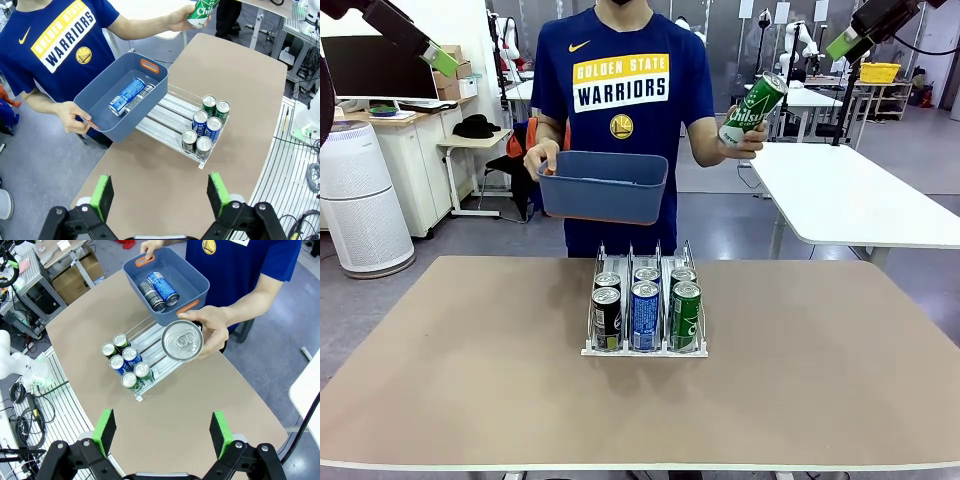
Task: Fill the beverage cans into the dispenser.
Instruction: Pick up the Sprite handed by the human.
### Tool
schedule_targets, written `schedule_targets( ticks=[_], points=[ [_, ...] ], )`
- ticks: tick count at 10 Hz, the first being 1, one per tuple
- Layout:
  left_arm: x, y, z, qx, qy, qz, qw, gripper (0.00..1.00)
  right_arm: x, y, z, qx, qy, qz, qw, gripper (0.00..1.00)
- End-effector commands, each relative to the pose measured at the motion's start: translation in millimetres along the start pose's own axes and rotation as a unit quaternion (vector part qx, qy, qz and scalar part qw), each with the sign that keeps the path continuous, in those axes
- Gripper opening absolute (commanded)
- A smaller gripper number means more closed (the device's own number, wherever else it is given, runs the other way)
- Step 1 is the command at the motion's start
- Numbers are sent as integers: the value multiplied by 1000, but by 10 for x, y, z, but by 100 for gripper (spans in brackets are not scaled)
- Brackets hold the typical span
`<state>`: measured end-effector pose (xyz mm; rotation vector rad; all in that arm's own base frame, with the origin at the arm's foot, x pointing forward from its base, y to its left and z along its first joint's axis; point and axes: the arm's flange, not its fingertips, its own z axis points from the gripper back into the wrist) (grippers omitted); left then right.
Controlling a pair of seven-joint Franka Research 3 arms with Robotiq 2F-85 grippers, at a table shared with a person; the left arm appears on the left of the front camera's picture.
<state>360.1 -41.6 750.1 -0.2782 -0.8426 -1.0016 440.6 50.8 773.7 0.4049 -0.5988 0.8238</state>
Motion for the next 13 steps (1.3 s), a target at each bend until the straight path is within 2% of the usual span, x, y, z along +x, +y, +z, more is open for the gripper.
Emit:
schedule_targets(
  ticks=[1, 4, 6, 13],
  points=[
    [-26, 10, -4, -1, 1, 2, 1000, 100, 103, -86, -65, -3, 24, 1, 1000, 100],
    [-26, 10, -4, -1, 1, 2, 1000, 100, 214, -191, -311, -28, 30, 12, 999, 100],
    [-26, 10, -4, -1, 1, 2, 1000, 100, 279, -229, -451, -16, 46, 18, 999, 100],
    [-26, 10, -4, -1, 1, 2, 1000, 100, 391, -271, -833, -11, 52, 37, 998, 100]
  ],
)
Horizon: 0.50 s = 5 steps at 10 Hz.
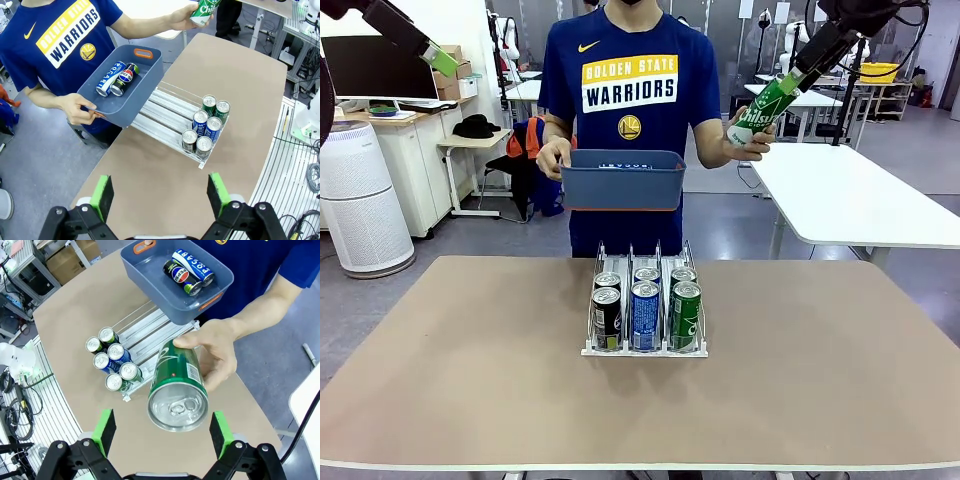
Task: Fill the beverage cans into the dispenser.
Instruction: Pick up the Sprite handed by the human.
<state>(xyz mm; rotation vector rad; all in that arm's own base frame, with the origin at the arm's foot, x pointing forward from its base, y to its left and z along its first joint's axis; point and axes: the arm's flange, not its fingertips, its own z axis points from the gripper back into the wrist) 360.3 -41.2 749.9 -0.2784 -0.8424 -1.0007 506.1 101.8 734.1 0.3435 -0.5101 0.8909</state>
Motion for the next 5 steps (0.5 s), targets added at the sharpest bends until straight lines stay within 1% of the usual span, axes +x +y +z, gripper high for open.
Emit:
schedule_targets(
  ticks=[1, 5],
  points=[
    [-22, 7, -5, -1, 1, 1, 1000, 100, 23, -36, -60, -10, -2, 13, 1000, 100],
    [-22, 7, -5, -1, 1, 1, 1000, 100, 52, -36, -197, -5, -11, 13, 1000, 100]
  ],
)
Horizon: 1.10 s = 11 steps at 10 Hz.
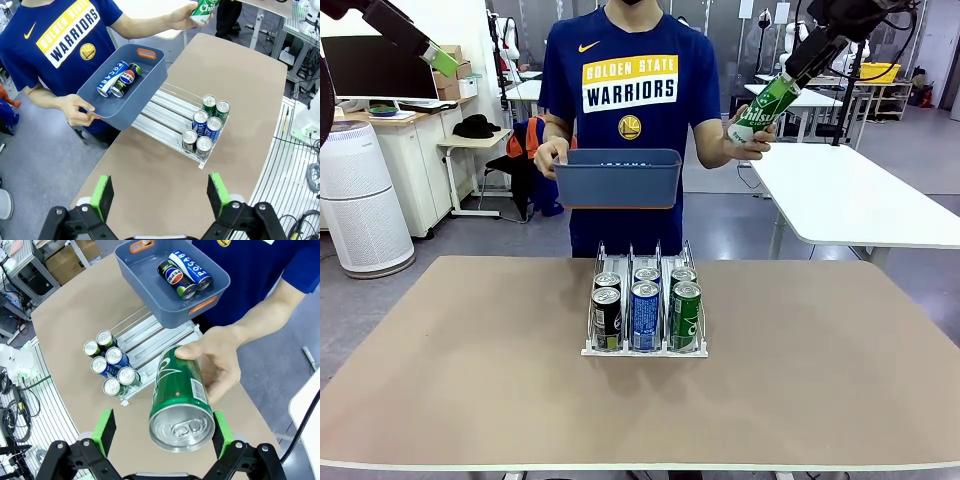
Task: Fill the beverage cans into the dispenser.
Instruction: Pick up the Sprite handed by the human.
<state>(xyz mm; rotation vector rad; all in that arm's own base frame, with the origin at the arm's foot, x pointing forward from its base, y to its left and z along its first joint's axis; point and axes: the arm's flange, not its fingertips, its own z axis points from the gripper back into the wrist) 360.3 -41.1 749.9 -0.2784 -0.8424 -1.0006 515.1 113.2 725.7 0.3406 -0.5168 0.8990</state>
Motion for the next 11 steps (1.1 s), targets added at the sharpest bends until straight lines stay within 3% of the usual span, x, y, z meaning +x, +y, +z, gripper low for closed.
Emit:
schedule_targets(
  ticks=[1, 11],
  points=[
    [-22, 7, -5, -1, 1, 1, 1000, 100, -22, -27, -72, -4, -16, 6, 1000, 100],
    [-22, 7, -5, -1, 1, 1, 1000, 100, 13, -82, -120, -1, -12, -9, 1000, 100]
  ],
)
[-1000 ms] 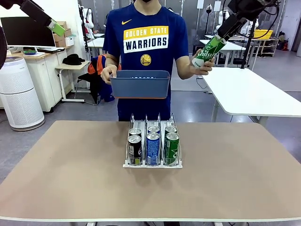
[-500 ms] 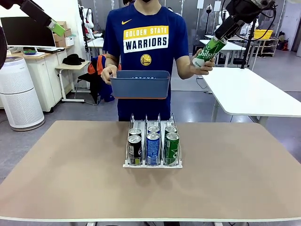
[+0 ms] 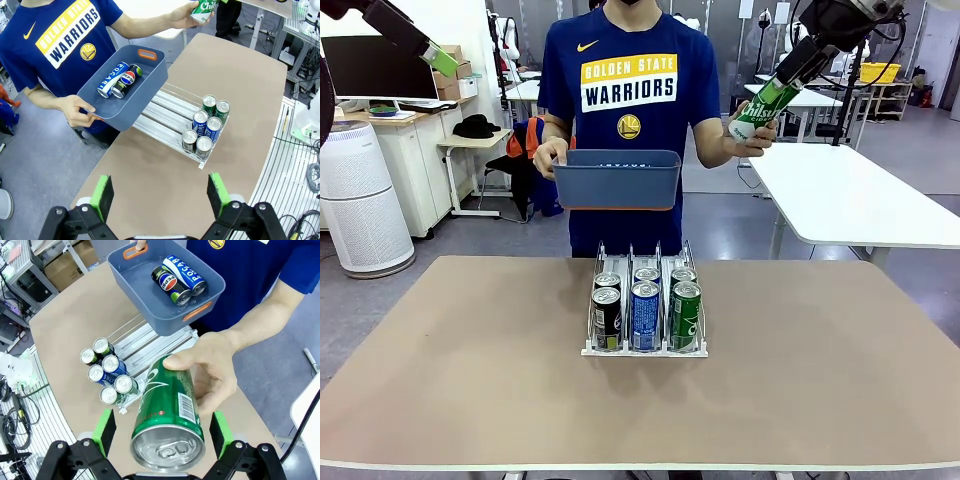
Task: Fill the beverage cans into the dispenser.
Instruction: Pick up the Sprite handed by the human.
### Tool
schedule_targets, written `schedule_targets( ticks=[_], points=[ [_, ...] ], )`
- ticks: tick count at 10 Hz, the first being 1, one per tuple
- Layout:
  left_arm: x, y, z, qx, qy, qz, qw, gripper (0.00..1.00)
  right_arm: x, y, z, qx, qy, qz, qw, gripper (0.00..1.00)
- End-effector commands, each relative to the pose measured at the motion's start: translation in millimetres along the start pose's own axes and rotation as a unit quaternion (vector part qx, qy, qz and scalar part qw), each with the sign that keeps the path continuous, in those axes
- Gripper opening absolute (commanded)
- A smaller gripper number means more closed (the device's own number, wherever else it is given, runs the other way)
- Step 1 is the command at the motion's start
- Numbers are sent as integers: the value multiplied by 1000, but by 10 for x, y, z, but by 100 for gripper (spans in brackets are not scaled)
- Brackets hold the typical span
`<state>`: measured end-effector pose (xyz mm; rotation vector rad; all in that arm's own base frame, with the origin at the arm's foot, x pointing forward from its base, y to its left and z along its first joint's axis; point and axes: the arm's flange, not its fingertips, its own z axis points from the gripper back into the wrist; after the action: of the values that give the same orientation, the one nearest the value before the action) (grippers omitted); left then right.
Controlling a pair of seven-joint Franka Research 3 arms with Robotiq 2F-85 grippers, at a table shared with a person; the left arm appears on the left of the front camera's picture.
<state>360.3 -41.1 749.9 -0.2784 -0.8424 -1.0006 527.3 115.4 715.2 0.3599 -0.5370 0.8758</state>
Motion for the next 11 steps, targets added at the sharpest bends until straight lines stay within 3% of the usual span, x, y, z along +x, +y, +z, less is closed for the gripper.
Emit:
schedule_targets(
  ticks=[1, 6, 11],
  points=[
    [-22, 7, -5, -1, 1, 1, 1000, 100, -6, -6, -3, 0, 0, -1, 1000, 100],
    [-22, 7, -5, -1, 1, 1, 1000, 100, 60, -71, -51, -8, -22, 5, 1000, 100],
    [-22, 7, -5, -1, 1, 1, 1000, 100, 39, -39, -41, -8, -9, 0, 1000, 100]
  ],
)
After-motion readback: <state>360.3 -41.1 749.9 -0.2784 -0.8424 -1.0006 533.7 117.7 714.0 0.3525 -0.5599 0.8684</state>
